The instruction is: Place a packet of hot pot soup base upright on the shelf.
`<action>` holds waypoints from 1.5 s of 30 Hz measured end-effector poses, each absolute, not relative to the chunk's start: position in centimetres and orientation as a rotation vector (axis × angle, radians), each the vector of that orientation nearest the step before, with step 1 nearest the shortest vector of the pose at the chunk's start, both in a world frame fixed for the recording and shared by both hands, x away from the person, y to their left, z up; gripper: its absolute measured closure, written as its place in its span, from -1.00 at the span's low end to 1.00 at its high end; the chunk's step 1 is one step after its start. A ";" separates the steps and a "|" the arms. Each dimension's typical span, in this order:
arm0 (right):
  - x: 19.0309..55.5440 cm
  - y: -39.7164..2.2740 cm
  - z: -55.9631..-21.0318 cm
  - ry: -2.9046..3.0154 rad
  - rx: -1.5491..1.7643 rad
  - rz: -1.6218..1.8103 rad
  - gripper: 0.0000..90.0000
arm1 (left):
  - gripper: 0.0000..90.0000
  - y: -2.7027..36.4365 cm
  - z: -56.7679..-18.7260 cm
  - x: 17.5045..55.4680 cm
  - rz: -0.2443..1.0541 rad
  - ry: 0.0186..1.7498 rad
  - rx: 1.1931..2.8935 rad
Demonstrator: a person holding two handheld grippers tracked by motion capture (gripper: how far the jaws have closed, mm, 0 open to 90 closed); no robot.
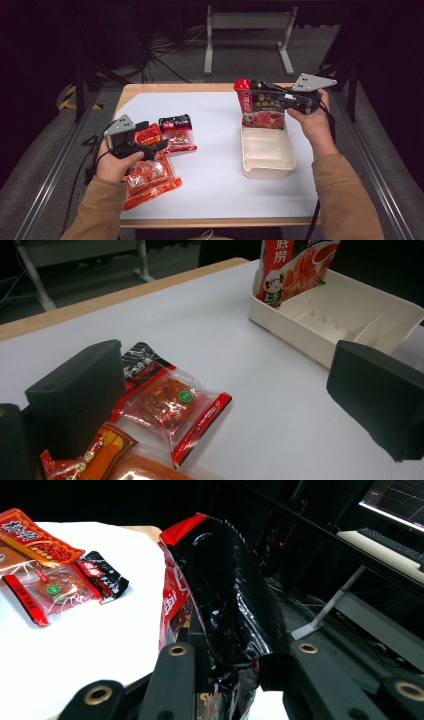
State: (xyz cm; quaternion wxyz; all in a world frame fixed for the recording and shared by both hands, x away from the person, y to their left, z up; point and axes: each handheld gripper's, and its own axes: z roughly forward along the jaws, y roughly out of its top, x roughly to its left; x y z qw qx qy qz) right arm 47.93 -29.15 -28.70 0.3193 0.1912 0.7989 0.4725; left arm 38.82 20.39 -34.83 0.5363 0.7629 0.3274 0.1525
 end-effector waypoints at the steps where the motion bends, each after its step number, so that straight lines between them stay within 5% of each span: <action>1: 47.9 -29.1 -28.7 2.100 0.503 1.242 0.63 | -0.94 20.4 -34.8 38.8 0.363 0.779 1.816; 33: 48.3 -31.5 -31.5 2.151 0.774 1.180 0.57 | -0.94 20.3 -35.1 38.8 0.295 0.765 1.851; 45: 47.1 -32.3 -30.5 2.094 0.892 1.242 0.08 | -0.76 20.5 -34.8 38.8 0.331 0.748 1.902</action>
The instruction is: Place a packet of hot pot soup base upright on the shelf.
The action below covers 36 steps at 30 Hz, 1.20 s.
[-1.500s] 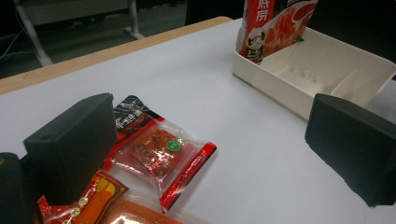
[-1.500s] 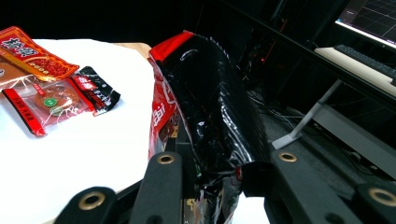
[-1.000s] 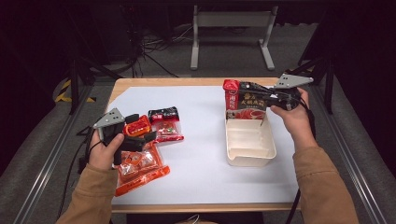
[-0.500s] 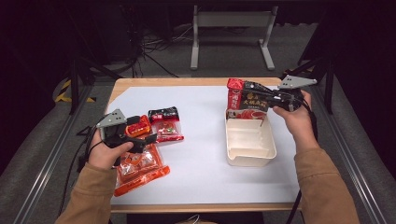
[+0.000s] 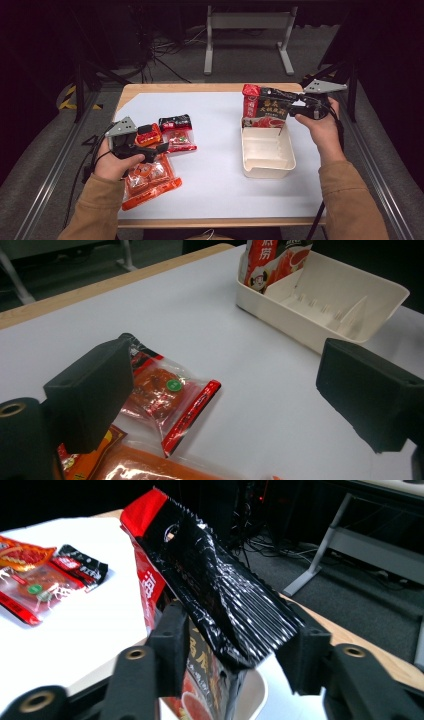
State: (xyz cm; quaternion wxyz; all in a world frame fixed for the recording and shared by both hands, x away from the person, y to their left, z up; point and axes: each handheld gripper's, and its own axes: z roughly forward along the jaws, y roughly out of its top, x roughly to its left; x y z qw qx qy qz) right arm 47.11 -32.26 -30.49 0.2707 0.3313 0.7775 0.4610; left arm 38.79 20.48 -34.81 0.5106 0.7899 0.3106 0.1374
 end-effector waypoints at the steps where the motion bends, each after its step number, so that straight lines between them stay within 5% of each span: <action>1: 47.0 -32.3 -30.4 2.093 0.897 1.244 0.06 | -0.74 20.6 -34.7 38.8 0.341 0.749 1.909; 12: 43.4 -33.7 -28.5 2.030 1.002 1.265 -0.02 | -0.57 21.4 -33.9 39.3 0.341 0.739 1.914; 15: 42.1 -34.2 -28.3 2.012 1.009 1.271 -0.02 | -0.39 21.7 -33.8 39.3 0.323 0.734 1.922; 30: 38.5 -35.1 -29.1 2.016 1.003 1.237 -0.07 | -0.41 23.0 -33.7 39.5 0.320 0.750 1.952; 36: 37.6 -35.4 -30.5 2.035 1.030 1.239 -0.07 | -0.57 23.5 -33.7 39.5 0.319 0.767 1.964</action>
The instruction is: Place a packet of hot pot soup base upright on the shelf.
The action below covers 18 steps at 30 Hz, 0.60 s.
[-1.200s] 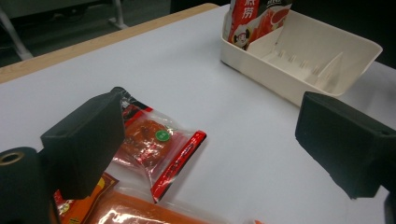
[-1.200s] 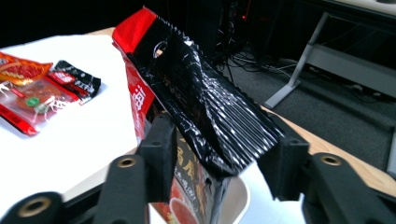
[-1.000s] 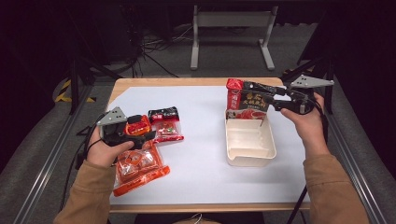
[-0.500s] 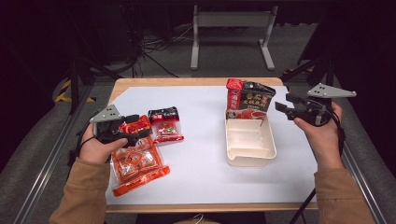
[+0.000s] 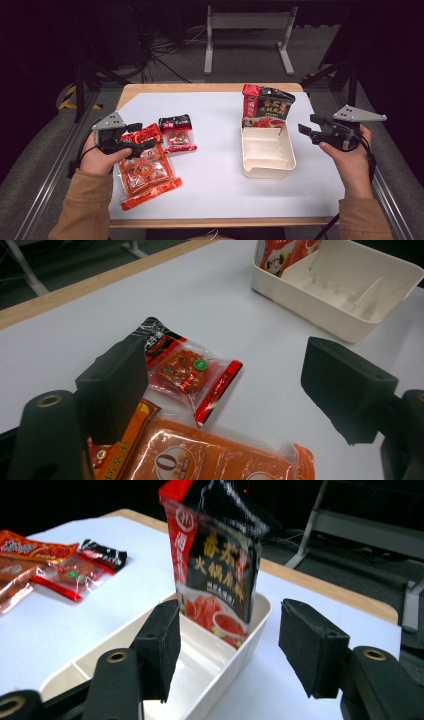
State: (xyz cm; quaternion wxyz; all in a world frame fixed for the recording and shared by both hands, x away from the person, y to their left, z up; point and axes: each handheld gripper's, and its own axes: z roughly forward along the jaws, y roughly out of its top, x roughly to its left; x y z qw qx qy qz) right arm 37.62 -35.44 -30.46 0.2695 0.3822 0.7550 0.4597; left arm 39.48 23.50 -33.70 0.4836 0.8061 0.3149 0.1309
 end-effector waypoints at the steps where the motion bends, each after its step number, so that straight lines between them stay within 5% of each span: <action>1: 37.5 -35.5 -30.7 2.041 1.033 1.237 -0.08 | -0.58 23.7 -33.7 39.5 0.323 0.767 1.971; 18: 37.1 -35.9 -34.8 2.085 1.085 1.244 -0.14 | -0.67 27.0 -34.2 40.1 0.397 0.852 1.910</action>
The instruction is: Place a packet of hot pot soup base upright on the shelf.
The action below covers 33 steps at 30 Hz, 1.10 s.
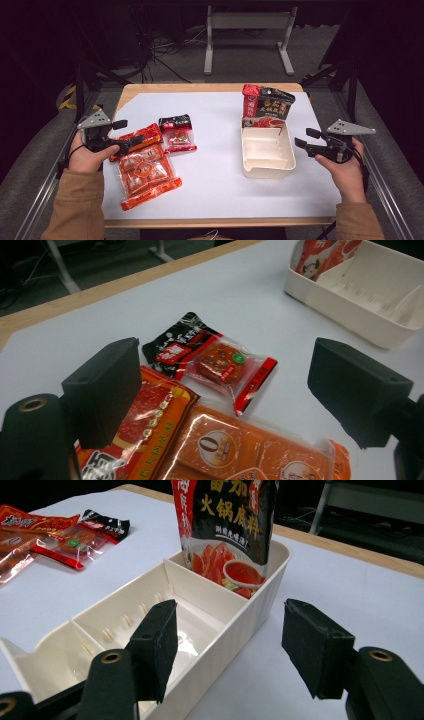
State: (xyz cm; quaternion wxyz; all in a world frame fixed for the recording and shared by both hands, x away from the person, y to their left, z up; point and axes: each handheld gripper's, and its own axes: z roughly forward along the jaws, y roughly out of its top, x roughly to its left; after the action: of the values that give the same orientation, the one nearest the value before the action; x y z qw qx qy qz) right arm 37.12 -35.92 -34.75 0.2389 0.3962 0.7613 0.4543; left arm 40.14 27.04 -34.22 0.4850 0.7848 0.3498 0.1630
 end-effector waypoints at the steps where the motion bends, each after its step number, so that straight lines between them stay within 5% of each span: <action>1: 37.2 -36.0 -35.0 2.090 1.086 1.239 -0.14 | -0.68 27.3 -34.3 40.2 0.402 0.858 1.905; 33: 38.8 -35.5 -37.3 2.148 1.128 1.188 -0.19 | -0.77 33.7 -40.4 42.0 0.492 1.226 1.678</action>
State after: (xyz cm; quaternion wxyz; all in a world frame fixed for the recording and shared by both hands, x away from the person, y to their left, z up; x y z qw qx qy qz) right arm 38.78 -35.46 -37.32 0.2183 0.4076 0.7759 0.4291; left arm 42.03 33.75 -40.37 0.4822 0.6883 0.5029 0.2020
